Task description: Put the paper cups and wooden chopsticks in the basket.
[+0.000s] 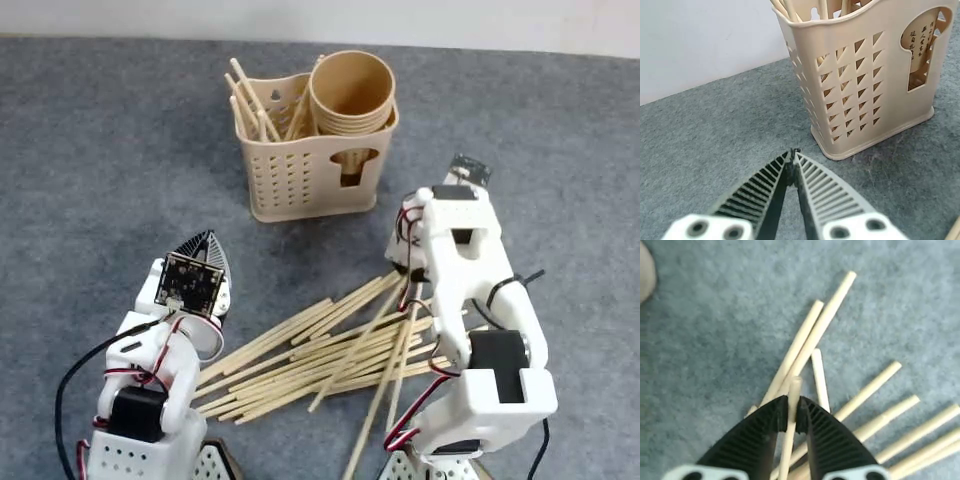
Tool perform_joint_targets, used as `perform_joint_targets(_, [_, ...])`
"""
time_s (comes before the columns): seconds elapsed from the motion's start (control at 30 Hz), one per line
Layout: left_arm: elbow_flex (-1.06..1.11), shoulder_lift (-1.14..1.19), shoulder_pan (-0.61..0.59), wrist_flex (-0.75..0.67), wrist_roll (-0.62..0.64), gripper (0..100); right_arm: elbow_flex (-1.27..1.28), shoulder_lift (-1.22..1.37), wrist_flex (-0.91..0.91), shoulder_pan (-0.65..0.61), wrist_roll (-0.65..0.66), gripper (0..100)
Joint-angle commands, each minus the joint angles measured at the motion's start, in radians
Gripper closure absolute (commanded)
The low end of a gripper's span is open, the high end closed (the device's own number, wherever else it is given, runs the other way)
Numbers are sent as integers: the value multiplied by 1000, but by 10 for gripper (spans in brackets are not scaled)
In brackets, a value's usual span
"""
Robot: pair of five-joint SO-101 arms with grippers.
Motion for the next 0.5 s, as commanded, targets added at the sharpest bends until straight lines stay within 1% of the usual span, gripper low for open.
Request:
perform_joint_targets(0.0, [-10, -7, -7, -23, -8, 989, -48, -22, 39, 22, 2, 992])
perform_joint_targets(0.13, [-8, -7, -7, -23, -8, 989, -45, -99, 44, 35, 2, 992])
perform_joint_targets(0.47, [-8, -7, -7, -21, -8, 989, -36, -384, 44, 33, 2, 992])
